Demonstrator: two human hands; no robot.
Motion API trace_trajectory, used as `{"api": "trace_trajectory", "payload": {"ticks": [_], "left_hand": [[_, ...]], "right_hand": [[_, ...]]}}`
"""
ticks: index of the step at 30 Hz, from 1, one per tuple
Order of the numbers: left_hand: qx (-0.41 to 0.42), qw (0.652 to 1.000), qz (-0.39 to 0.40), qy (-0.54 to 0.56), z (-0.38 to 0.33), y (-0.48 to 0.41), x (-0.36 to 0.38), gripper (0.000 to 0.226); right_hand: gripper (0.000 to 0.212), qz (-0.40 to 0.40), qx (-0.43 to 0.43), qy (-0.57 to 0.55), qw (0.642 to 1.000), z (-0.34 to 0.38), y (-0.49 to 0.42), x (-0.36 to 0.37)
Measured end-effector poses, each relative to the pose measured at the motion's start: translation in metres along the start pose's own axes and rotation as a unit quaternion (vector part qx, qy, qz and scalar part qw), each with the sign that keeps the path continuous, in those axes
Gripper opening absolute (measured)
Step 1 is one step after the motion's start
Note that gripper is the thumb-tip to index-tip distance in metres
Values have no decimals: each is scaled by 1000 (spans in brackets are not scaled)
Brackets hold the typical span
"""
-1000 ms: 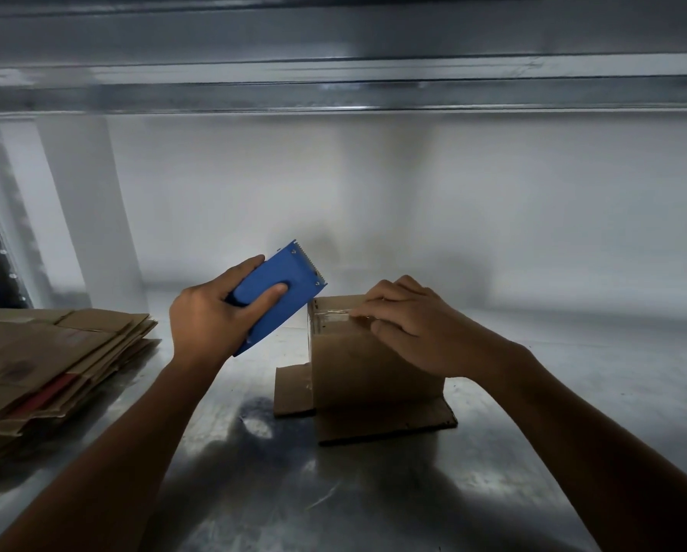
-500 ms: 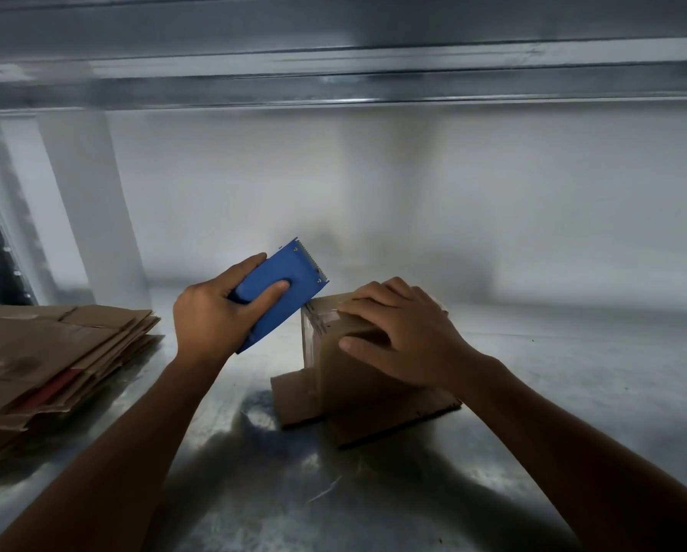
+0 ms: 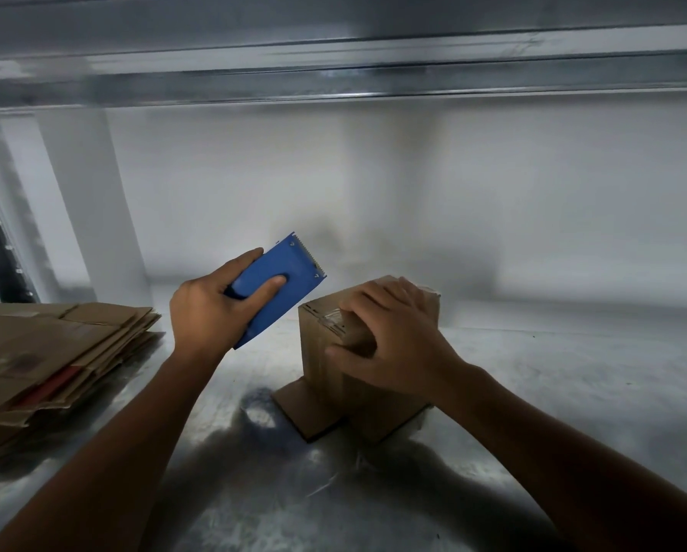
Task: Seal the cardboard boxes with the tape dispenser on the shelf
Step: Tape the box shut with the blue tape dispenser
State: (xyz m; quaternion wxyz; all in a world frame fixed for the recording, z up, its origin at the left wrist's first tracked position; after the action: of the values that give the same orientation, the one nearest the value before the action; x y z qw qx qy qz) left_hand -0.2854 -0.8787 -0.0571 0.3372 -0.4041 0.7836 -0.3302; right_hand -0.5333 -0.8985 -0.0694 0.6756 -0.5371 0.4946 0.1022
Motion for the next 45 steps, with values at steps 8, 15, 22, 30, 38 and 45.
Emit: {"api": "trace_trajectory", "payload": {"ticks": [8, 15, 22, 30, 38, 45], "left_hand": [[-30, 998, 18, 43, -3, 1, 0, 63], [48, 990, 84, 102, -29, 12, 0, 62], [157, 976, 101, 111, -44, 14, -6, 77], [215, 966, 105, 94, -54, 17, -11, 78], [225, 964, 105, 90, -58, 18, -12, 78], [239, 962, 100, 84, -61, 20, -13, 79]], "right_hand": [[54, 63, 17, -148, 987, -40, 9, 3], [50, 94, 14, -303, 948, -53, 17, -3], [32, -24, 123, -462, 878, -51, 9, -14], [30, -93, 153, -469, 865, -35, -2, -16], [25, -100, 181, -521, 828, -36, -3, -21], [17, -92, 191, -529, 822, -34, -3, -19]]}}
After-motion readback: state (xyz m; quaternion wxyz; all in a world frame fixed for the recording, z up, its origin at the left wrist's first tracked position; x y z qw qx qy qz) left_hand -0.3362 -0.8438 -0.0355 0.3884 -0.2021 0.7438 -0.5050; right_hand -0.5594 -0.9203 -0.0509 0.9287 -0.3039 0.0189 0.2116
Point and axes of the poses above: each hand's wrist, its own y-axis away from the middle knuckle, its own x-axis out of the palm, z = x × y, the point moved 5 cm from there along -y, towards the middle knuckle, and after that the axes turned 9 degrees about -x, right-handed, at the moved point
